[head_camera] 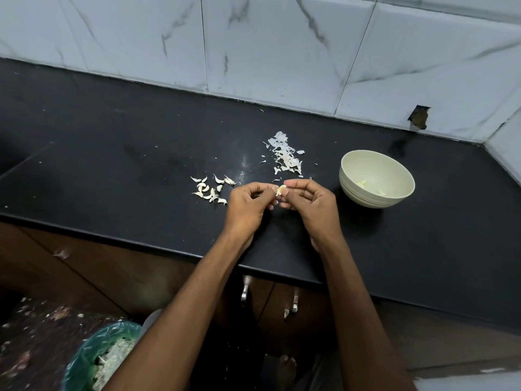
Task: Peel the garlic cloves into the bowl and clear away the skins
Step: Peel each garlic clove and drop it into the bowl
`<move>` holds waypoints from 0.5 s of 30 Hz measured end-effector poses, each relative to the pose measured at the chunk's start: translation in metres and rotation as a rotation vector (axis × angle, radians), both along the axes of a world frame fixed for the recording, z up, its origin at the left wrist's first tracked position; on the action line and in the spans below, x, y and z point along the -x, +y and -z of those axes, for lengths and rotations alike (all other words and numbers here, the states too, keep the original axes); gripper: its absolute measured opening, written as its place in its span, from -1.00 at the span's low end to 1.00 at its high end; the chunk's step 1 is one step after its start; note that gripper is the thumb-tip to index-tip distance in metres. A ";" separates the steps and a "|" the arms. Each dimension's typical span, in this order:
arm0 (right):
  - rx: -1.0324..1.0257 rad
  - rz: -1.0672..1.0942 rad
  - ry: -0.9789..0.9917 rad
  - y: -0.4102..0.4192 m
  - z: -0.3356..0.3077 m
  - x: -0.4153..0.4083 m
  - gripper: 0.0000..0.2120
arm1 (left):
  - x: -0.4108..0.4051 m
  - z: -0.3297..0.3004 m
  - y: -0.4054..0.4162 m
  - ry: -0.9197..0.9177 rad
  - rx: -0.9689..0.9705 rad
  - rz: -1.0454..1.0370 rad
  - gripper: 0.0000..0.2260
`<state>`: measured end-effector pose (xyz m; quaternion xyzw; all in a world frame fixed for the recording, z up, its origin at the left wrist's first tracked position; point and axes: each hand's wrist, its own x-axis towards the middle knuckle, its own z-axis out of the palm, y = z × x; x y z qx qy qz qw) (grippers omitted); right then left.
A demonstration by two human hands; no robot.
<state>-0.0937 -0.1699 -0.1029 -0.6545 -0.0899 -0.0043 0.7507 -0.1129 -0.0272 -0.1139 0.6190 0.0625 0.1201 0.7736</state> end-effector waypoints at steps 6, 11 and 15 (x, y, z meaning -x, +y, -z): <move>0.015 -0.012 -0.026 -0.002 0.002 -0.001 -0.82 | -0.001 -0.002 0.000 0.011 0.104 0.049 -0.91; 0.013 -0.013 -0.029 -0.001 0.001 0.001 -0.77 | -0.001 -0.002 0.001 0.020 0.122 0.080 -0.92; 0.019 -0.019 -0.030 0.002 0.001 0.003 -0.76 | 0.001 -0.002 0.002 0.018 0.125 0.083 -0.92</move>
